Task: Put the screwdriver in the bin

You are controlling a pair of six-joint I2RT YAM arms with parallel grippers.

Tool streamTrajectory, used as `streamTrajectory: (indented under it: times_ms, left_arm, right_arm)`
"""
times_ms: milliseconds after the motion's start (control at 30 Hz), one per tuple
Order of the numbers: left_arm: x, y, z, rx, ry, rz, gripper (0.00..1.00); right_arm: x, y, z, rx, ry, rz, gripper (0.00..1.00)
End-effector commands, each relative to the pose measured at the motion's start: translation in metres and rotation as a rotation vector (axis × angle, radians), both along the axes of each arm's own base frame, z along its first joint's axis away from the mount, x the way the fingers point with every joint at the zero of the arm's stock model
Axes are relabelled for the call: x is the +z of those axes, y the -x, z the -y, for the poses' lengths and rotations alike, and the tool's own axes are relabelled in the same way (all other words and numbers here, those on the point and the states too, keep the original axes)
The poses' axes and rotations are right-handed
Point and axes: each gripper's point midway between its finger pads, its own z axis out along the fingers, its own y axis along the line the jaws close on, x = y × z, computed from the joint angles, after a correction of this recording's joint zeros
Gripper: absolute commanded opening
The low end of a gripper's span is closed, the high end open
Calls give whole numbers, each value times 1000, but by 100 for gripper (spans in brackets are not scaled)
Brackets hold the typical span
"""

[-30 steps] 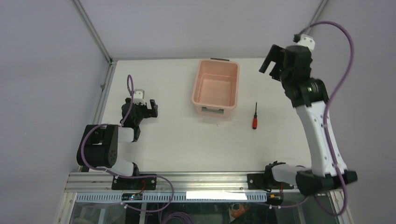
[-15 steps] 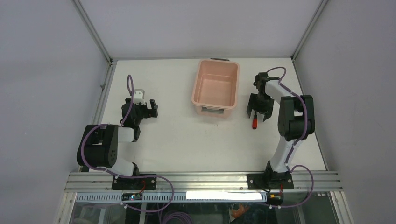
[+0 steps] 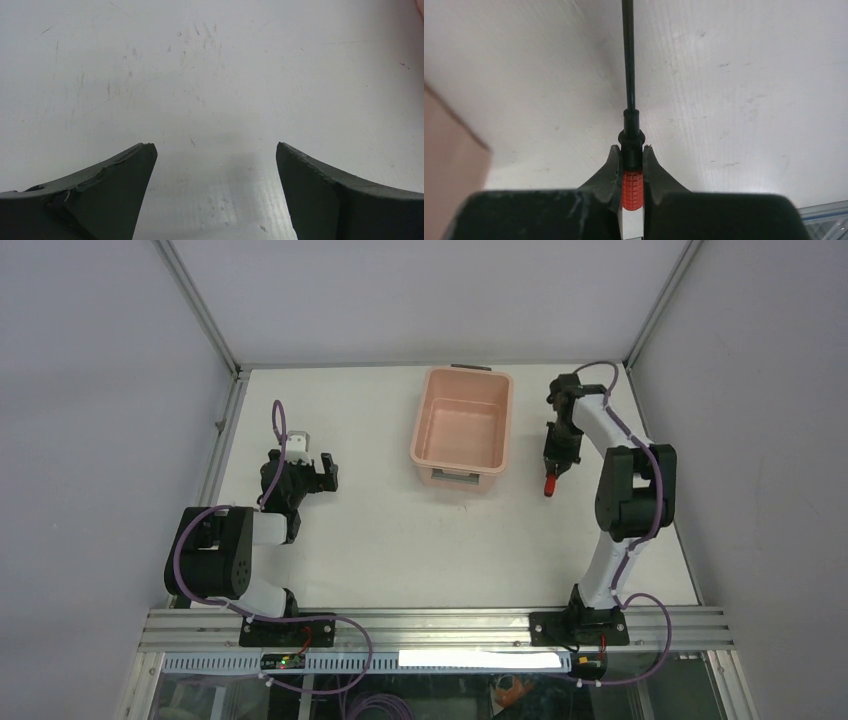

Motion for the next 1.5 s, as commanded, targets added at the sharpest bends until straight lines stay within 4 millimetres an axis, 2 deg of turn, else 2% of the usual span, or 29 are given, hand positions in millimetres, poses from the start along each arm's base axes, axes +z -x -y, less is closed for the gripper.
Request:
streamTrajectory:
  times_ms: [0,67,133,233,300,367,400,433,467,567,633,900,1033,1167,1200,1300,1367,1433,1467]
  left_arm:
    - [21,-12,-1,1,12,80,99]
    - [21,-12,-1,1,12,80,99]
    - [21,-12,-1,1,12,80,99]
    - [21,-12,-1,1,12,80,99]
    - [21,-12,-1,1,12,80,99]
    - [21,-12,-1,1,12,80,99]
    - [21,-12,-1,1,12,80,99]
    - [21,-12,-1,1,12,80,99]
    - [21,-12,-1,1,12,80,99]
    - [21,-12,-1,1,12,80,99]
    - [21,-12,-1,1,12,80,99]
    - [21,-12,-1,1,12,80,99]
    - [21,-12,-1,1,12,80,99]
    - [21,-12,-1,1,12,80,99]
    - [21,-12,-1,1,12,80,99]
    - [21,-12,-1,1,12,80,99]
    - [21,-12,-1,1,12,80,99]
    - [21,-12,-1,1,12,80,99]
    - [21,-12,-1,1,12,80,99]
  right_arm:
    - [101,-40,16,1,43,190,0]
    - [130,-46,11,-11,20,226,0]
    - [158,-57,-11,-3,-59,310,0]
    - [201,-77,-63,57,-175,487,0]
    - [229,-89,-110,122,-267,600,0]
    - [246,-96,-156,205,-313,673,0]
    - [249,-100,-173,229,-316,697,0]
    - [249,-105,-180,235,-299,716,0]
    - [246,-107,-198,261,-297,721,0]
    - [219,-118,-217,263,-250,689,0]
    - [194,-121,-225,266,-225,645,0]
    - [74,-118,-229,243,-132,443,0]
    - [29,-109,-228,239,-89,358,0]
    - [5,-101,-228,232,-68,324,0]
    - [0,-100,-226,225,-58,320,3]
    - [-7,-99,-219,208,-24,318,18]
    - [-8,-98,-217,204,-13,317,34]
    - [-3,-99,-216,204,-5,326,48]
    - [2,-99,-217,206,1,337,51]
